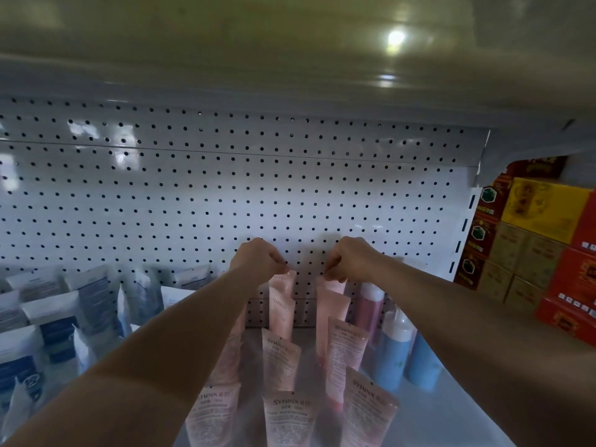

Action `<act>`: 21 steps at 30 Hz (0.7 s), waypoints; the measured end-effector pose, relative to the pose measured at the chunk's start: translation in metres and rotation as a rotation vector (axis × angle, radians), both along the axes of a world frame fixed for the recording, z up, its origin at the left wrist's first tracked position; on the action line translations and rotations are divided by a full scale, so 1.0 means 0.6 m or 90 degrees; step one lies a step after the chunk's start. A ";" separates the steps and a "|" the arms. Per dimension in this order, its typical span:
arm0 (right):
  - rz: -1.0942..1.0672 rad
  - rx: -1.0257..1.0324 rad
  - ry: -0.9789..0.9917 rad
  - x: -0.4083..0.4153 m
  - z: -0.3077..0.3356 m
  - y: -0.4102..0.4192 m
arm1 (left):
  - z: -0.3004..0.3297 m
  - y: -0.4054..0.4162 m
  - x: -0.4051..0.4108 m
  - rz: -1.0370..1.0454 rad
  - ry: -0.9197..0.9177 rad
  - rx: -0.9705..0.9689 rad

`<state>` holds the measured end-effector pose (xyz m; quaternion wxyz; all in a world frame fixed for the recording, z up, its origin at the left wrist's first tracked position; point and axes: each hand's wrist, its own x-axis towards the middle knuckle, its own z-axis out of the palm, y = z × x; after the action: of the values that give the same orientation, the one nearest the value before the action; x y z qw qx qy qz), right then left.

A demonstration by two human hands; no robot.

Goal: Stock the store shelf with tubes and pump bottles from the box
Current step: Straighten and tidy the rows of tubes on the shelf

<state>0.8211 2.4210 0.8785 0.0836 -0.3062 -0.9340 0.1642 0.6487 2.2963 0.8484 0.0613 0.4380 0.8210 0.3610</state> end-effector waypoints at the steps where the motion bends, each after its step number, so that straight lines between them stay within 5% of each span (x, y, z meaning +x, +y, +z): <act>1: -0.002 -0.005 0.016 -0.001 -0.002 0.000 | -0.001 0.000 0.000 0.002 -0.001 0.002; 21: -0.021 0.060 0.052 -0.017 -0.026 0.005 | -0.011 0.005 0.003 0.028 0.003 0.025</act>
<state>0.8112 2.4242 0.8628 0.1390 -0.3100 -0.9313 0.1311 0.6508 2.2995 0.8421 0.0428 0.4216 0.8232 0.3777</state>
